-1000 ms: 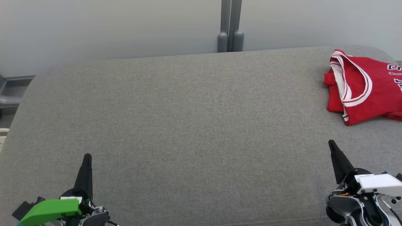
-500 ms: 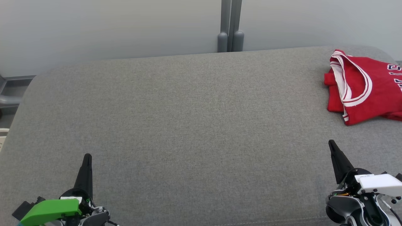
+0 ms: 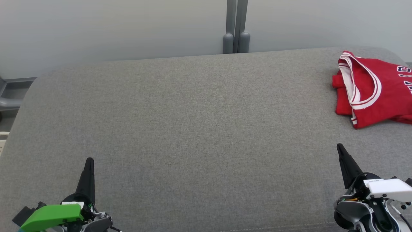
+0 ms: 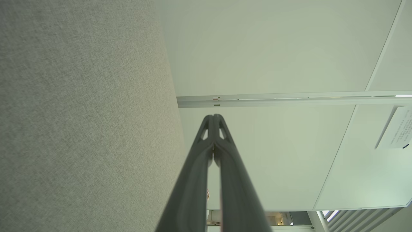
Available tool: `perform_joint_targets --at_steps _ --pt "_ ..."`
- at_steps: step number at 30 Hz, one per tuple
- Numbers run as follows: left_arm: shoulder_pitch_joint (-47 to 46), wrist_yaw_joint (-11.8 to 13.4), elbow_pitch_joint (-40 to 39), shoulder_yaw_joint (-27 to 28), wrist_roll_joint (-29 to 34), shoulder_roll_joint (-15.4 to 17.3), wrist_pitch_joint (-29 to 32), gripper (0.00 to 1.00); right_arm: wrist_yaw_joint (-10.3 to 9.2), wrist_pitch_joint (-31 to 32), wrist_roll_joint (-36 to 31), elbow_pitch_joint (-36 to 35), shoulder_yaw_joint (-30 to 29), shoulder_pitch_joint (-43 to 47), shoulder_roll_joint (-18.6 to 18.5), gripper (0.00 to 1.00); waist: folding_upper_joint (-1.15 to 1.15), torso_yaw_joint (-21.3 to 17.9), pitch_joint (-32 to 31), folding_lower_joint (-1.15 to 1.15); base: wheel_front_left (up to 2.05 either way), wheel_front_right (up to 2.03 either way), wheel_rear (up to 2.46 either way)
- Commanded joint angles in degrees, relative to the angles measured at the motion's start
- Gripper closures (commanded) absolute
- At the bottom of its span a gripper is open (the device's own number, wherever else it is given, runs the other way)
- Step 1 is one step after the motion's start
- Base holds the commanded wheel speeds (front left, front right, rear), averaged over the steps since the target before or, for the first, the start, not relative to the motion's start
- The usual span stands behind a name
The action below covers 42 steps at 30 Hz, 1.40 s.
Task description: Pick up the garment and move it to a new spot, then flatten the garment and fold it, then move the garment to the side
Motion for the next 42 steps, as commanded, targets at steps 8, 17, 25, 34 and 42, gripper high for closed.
perform_joint_targets --at_steps 8,17,25,34,42 --pt "-1.0 -0.35 -0.07 0.35 0.11 -0.01 0.15 1.0 0.02 0.26 -0.31 -0.18 -0.18 0.35 -0.11 1.0 0.0 0.0 0.0 0.0 0.0 0.0 0.0" --pt "-1.01 -0.34 -0.07 0.37 0.15 -0.04 0.18 1.0 0.02 0.34 -0.36 -0.17 -0.23 0.34 -0.07 1.0 0.0 0.0 0.0 0.0 0.0 0.0 0.0" --pt "-1.01 -0.34 -0.07 0.39 0.18 -0.06 0.22 1.0 0.02 0.37 -0.42 -0.17 -0.27 0.33 -0.03 1.0 0.0 0.0 0.0 0.0 0.0 0.0 0.0" --pt "-1.01 -0.35 -0.07 0.41 0.21 -0.07 0.25 1.0 0.02 0.43 -0.48 -0.17 -0.32 0.32 0.0 1.0 0.0 0.0 0.0 0.0 0.0 0.0 0.0" --pt "-1.01 -0.34 -0.07 0.43 0.23 -0.08 0.26 1.0 0.02 0.48 -0.52 -0.16 -0.36 0.31 0.04 1.0 0.0 0.0 0.0 0.0 0.0 0.0 0.0"
